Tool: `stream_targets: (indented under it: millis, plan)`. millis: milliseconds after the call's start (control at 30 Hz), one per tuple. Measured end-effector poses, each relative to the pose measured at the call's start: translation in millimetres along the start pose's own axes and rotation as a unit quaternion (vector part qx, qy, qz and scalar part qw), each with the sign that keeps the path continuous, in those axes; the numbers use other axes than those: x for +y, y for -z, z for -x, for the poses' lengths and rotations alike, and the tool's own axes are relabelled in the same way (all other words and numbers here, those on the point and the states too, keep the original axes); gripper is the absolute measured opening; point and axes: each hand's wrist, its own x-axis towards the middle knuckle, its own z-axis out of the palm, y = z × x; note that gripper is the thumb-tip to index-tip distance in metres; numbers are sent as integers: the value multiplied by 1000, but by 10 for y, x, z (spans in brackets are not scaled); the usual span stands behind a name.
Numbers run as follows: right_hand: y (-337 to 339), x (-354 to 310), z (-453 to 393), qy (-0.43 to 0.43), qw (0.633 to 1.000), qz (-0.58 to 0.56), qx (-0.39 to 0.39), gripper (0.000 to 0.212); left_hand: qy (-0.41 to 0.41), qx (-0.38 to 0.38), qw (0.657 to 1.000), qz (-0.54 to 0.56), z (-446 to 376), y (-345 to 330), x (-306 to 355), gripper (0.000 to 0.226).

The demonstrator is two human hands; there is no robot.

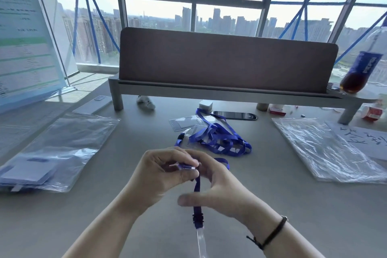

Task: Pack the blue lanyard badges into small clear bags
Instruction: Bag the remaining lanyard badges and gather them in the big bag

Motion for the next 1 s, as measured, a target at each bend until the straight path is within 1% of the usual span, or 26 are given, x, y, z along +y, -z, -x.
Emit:
stream_targets:
  millis: [67, 100, 133, 200, 267, 333, 367, 433, 500, 533, 567, 600, 633, 667, 700, 733, 767, 833, 933, 1000]
  plan:
    - [-74, 17, 17, -19, 999, -9, 34, 34, -1, -1, 1000, 16, -2, 5, 4, 16]
    - [-105, 33, 40, -22, 999, -29, 41, 16, -3, -5, 1000, 18, -3, 17, -9, 17]
    - [-121, 47, 69, -25, 997, -49, 46, 6, -5, -11, 1000, 24, 0, 25, -11, 19]
    - [-107, 89, 146, -33, 995, -80, 53, 13, -4, -14, 998, 59, 9, 29, 0, 27]
    - [-49, 106, 236, -29, 994, -101, 44, 20, 14, 7, 993, 116, 14, 53, 9, 37]
    - [36, 126, 335, -35, 991, -124, 26, 21, 33, 28, 989, 143, 31, 130, 5, 43]
    - [86, 131, 389, -49, 991, -125, 22, 19, 40, 31, 989, 136, 48, 186, 4, 45]
    - [181, 142, 499, -89, 989, -114, 19, 21, 62, 22, 993, 95, 99, 312, 17, 43]
    - [253, 174, 584, -120, 988, -100, 10, 22, 109, -18, 994, 28, 156, 427, 34, 28]
    - [265, 189, 616, -129, 989, -72, 3, 20, 141, -53, 988, -24, 185, 473, 37, 19]
    - [262, 222, 636, -130, 991, -20, -1, 18, 181, -101, 974, -93, 216, 517, 30, 14]
    - [246, 261, 654, -126, 991, 51, -1, 16, 221, -158, 947, -173, 246, 555, 11, 15]
    - [223, 306, 669, -113, 984, 134, 4, 14, 253, -212, 911, -249, 275, 581, -11, 17]
    - [197, 355, 682, -90, 971, 221, 9, 13, 272, -249, 877, -307, 302, 591, -33, 18]
    - [174, 407, 693, -61, 951, 302, 11, 15, 281, -266, 856, -342, 323, 583, -43, 17]
    - [152, 452, 701, -35, 932, 359, 15, 17, 287, -270, 846, -360, 333, 570, -50, 16]
    - [135, 484, 704, -14, 924, 383, 22, 20, 291, -272, 840, -370, 333, 549, -45, 16]
    - [118, 531, 702, 18, 921, 388, 33, 26, 293, -268, 833, -385, 316, 506, -41, 21]
    - [108, 586, 677, 49, 913, 402, 37, 37, 276, -192, 850, -406, 278, 477, -96, 34]
    - [116, 593, 661, 54, 916, 396, 41, 34, 254, -165, 864, -401, 254, 452, -133, 32]
